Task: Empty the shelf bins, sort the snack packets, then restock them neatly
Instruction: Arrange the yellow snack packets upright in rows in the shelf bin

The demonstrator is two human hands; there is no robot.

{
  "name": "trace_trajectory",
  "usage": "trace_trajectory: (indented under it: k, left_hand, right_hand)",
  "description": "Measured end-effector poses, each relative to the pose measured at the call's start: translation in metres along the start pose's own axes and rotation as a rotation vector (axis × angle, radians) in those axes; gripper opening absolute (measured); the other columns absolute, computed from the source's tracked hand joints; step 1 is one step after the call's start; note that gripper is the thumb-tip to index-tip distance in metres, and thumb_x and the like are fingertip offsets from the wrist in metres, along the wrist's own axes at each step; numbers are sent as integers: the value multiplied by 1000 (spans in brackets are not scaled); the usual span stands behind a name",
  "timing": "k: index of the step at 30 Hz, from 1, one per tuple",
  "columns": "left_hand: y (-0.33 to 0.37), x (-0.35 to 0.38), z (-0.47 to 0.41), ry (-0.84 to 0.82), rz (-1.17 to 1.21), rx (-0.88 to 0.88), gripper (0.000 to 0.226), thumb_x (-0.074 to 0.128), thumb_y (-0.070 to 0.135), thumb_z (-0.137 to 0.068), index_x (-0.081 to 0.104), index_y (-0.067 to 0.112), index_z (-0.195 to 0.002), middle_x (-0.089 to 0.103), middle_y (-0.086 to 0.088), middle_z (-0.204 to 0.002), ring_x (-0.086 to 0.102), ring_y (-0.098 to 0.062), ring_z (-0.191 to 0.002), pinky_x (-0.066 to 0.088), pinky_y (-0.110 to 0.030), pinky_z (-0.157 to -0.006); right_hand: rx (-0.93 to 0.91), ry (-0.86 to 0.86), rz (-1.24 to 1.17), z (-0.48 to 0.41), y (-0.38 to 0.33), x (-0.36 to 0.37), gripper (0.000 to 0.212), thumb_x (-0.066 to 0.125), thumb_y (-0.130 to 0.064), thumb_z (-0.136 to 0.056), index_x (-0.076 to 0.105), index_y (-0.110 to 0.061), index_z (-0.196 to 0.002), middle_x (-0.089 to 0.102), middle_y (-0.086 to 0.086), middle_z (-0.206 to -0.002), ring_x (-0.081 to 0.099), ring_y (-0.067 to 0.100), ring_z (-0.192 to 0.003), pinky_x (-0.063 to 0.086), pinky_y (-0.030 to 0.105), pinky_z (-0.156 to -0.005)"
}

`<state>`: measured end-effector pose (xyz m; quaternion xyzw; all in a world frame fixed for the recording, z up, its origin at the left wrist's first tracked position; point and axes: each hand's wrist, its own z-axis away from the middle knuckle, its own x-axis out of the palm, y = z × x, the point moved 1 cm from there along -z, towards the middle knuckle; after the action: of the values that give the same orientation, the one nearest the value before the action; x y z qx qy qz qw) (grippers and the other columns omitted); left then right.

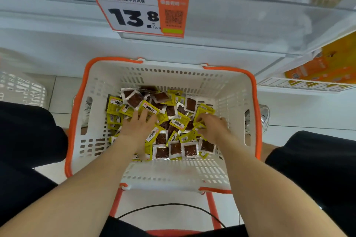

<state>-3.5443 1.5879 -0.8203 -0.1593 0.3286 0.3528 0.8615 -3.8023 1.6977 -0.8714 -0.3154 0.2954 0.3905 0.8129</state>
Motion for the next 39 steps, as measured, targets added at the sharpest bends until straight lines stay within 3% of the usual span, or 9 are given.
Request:
trace_trajectory:
  k: [3, 7, 13, 17, 19, 22, 27, 33, 39]
  left_hand:
    - [-7, 5, 4, -6, 125, 9, 134, 107, 28, -44, 19, 28, -145, 24, -10, -147, 44, -38, -131, 56, -53, -96]
    - [-17, 4, 5, -18, 362, 39, 109, 99, 18, -66, 32, 22, -152, 47, -9, -146, 57, -34, -126, 54, -43, -94]
    - [-27, 9, 6, -70, 597, 1, 84, 81, 29, -91, 36, 19, -161, 41, -7, -162, 45, -29, -145, 43, -38, -113]
    - [-33, -8, 11, -13, 998, -51, 77, 69, 32, -101, 27, 19, -165, 33, -6, -168, 35, -31, -152, 38, -41, -117]
    - [-34, -21, 15, 17, 1202, -40, 56, 67, 35, -102, 48, 22, -153, 54, -5, -154, 48, -36, -142, 43, -51, -113]
    - [-29, -43, 29, 30, 1532, 15, 24, 61, 41, -105, 71, 28, -122, 74, 2, -125, 66, -28, -122, 50, -58, -107]
    - [-15, -80, 49, -72, 2081, 172, 35, 50, 36, -110, 68, 18, -133, 72, -15, -130, 68, -38, -119, 51, -56, -107]
    - [-14, -91, 63, 56, 1876, 273, 28, 68, 20, -101, 70, 17, -129, 75, -17, -119, 73, -36, -107, 56, -54, -101]
    - [-13, -106, 76, 62, 1881, 311, 34, 68, 19, -100, 63, 16, -134, 76, -13, -121, 74, -30, -110, 62, -45, -87]
  right_hand:
    - [25, -34, -302, -8, -12, -19, 36, 72, -37, -96, 64, -20, -126, 61, -8, -114, 62, 22, -108, 48, 36, -92]
    - [-9, -112, -557, -12, -42, -37, 82, 66, -81, -77, 62, -24, -137, 63, -7, -121, 64, 15, -101, 57, 40, -90]
    - [20, -224, -619, 1, -73, -28, 74, 77, -48, -90, 46, -29, -154, 49, 7, -155, 61, 25, -125, 54, 39, -99]
    - [123, -243, -929, 8, -84, -29, 90, 89, -24, -79, 41, -24, -155, 56, 8, -138, 66, 25, -120, 54, 53, -105]
    - [108, -266, -1149, 6, -91, -40, 94, 93, -19, -69, 46, -21, -151, 59, 14, -140, 72, 31, -112, 56, 58, -100]
    - [5, -210, -1363, 12, -111, -69, 56, 73, 8, -89, 58, -16, -137, 72, 20, -123, 75, 35, -102, 61, 56, -87]
    - [-60, 18, -1348, 31, -142, -96, 42, 64, 2, -98, 61, -19, -134, 75, 11, -119, 75, 29, -105, 60, 53, -94]
    - [-131, 96, -1142, 62, -150, -104, 22, 65, -25, -103, 62, -29, -125, 73, -2, -118, 74, 14, -100, 60, 24, -75]
    - [-121, 166, -1094, 74, -134, -130, 21, 62, -30, -105, 71, -15, -116, 77, 13, -106, 74, 35, -99, 61, 54, -90]
